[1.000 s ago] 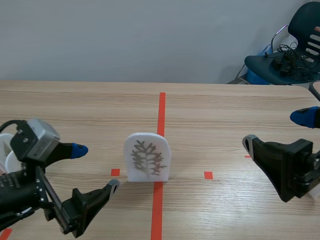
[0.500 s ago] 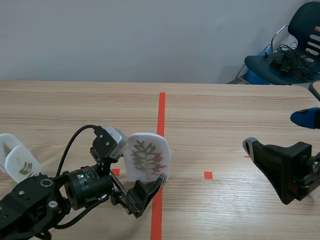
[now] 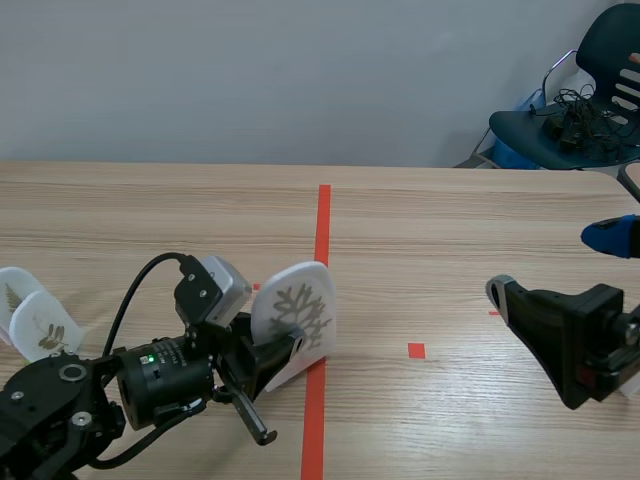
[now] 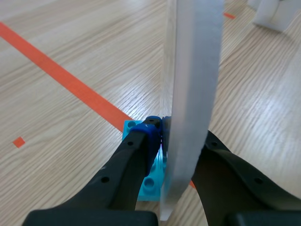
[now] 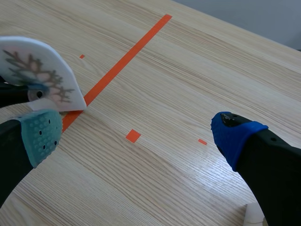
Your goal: Do the leaf sorting experiment
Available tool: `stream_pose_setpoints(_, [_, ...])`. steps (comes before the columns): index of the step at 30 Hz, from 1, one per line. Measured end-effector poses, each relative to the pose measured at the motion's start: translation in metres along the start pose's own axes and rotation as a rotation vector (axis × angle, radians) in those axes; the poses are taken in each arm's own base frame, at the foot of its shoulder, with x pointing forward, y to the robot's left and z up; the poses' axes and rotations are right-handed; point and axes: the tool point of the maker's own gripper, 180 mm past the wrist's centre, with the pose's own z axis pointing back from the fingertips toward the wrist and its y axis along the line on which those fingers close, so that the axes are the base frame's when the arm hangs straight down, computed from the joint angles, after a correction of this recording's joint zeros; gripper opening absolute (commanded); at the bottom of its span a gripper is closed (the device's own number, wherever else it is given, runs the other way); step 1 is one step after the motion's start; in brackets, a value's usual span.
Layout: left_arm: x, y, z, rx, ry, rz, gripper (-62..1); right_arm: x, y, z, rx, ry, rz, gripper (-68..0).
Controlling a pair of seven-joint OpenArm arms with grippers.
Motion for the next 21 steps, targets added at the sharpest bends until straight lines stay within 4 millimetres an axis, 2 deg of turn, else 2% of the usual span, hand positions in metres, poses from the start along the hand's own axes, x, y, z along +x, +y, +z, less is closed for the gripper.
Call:
stream_pose_setpoints(4, [0.029, 0.01, 0.029, 0.077, -0.07, 0.023, -53.9, 0.0, 0.0, 0.0, 0.0, 0.0, 0.0, 0.4])
stream_pose_setpoints(7, [0.039, 0.028, 0.06, 0.185, -0.114, 0.062, -53.9, 0.0, 0.0, 0.0, 0.0, 0.0, 0.0, 0.4])
stream_pose_setpoints(9, [0.033, 0.044, 0.083, 0.275, -0.125, 0.126, -53.9, 0.0, 0.0, 0.0, 0.0, 0.0, 0.0, 0.4])
stream_pose_setpoints(14, [-0.002, 0.08, 0.134, 0.502, -0.061, 0.192, -53.9, 0.0, 0.0, 0.0, 0.0, 0.0, 0.0, 0.4])
stream_pose_setpoints(17, [-0.016, 0.102, 0.154, 0.625, -0.035, 0.202, -53.9, 0.0, 0.0, 0.0, 0.0, 0.0, 0.0, 0.4])
stream_pose_setpoints(21, [-0.033, 0.126, 0.168, 0.736, -0.031, 0.244, -53.9, 0.0, 0.0, 0.0, 0.0, 0.0, 0.0, 0.4])
